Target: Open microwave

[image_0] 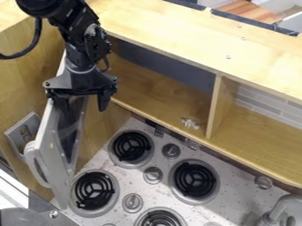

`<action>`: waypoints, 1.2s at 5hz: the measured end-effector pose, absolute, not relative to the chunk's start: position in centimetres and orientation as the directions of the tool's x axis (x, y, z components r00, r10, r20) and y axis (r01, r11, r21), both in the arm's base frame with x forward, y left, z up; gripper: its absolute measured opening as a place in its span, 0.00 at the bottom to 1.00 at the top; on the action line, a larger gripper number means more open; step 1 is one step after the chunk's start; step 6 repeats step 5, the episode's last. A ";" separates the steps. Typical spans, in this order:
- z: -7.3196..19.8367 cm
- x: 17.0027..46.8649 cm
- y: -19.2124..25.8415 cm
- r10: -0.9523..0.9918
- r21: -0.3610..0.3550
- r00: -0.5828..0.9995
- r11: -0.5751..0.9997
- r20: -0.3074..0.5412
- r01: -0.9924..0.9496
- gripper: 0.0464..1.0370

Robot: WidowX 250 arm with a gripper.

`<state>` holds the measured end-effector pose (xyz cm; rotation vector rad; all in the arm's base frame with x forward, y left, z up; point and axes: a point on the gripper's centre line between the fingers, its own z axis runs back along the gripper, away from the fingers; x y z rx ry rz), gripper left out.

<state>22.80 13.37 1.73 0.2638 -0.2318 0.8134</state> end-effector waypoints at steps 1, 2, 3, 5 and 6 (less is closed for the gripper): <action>2.0 23.1 12.6 0.659 0.149 0.687 0.679 0.306 -0.719 0.96; 3.2 24.1 10.5 0.614 0.140 0.718 0.720 0.327 -0.680 0.96; 4.9 25.3 8.5 0.569 0.128 0.738 0.754 0.362 -0.644 0.96; 9.2 26.0 6.8 0.525 0.104 0.717 0.770 0.458 -0.630 0.96; 9.2 26.0 6.8 0.525 0.104 0.717 0.770 0.458 -0.630 0.96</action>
